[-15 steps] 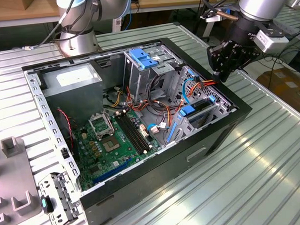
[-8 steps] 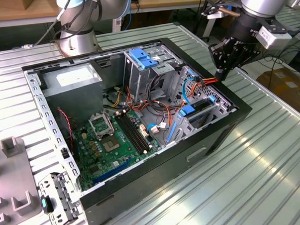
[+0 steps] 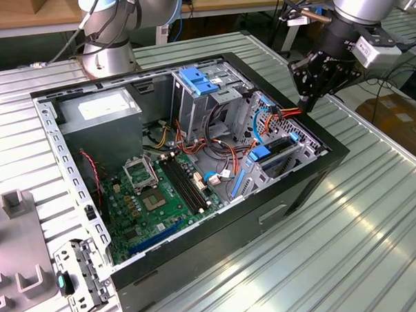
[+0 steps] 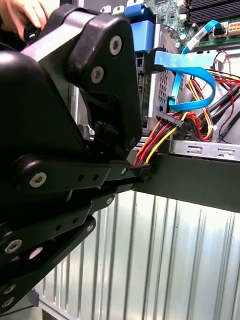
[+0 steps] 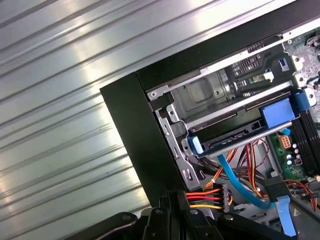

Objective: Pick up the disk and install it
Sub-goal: 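Insert the first disk wire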

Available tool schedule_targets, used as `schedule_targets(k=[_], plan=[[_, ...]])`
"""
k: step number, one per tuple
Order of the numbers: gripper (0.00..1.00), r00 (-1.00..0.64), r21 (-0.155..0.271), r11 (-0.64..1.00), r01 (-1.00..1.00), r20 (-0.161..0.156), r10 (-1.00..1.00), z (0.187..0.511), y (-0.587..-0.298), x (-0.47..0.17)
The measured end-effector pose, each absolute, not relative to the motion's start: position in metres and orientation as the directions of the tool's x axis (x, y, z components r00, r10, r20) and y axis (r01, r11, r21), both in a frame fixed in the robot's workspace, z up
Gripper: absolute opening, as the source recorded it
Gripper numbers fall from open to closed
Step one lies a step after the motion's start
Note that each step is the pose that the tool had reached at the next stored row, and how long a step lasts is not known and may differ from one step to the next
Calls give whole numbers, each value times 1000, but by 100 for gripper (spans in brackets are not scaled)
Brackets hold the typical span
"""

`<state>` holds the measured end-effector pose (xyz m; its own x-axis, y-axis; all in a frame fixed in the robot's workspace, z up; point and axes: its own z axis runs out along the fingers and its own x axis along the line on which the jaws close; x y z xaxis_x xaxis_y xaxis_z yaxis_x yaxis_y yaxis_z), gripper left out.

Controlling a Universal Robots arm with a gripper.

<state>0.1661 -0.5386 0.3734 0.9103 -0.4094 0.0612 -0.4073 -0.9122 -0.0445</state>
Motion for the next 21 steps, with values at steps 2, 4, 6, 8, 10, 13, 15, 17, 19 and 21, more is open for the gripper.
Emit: schedule_targets(k=[2, 4, 6, 8, 10, 13, 15, 17, 19, 21], plan=[[16, 902, -44, -904, -426, 61, -428, 373, -539, 165], [16, 897, -45, -899, -437, 61, -439, 373, -539, 165], [16, 892, -44, -894, -447, 61, -449, 373, -538, 163], [16, 891, -44, -893, -448, 61, -450, 373, -539, 161], [16, 887, -44, -889, -456, 61, -458, 373, -539, 161], [16, 869, -45, -871, -489, 61, -491, 373, -539, 160], [16, 843, -45, -845, -532, 61, -534, 372, -539, 160], [16, 818, -45, -820, -570, 61, -572, 372, -539, 160], [16, 799, -45, -801, -597, 61, -598, 372, -539, 160], [16, 790, -44, -792, -609, 61, -611, 372, -538, 159]])
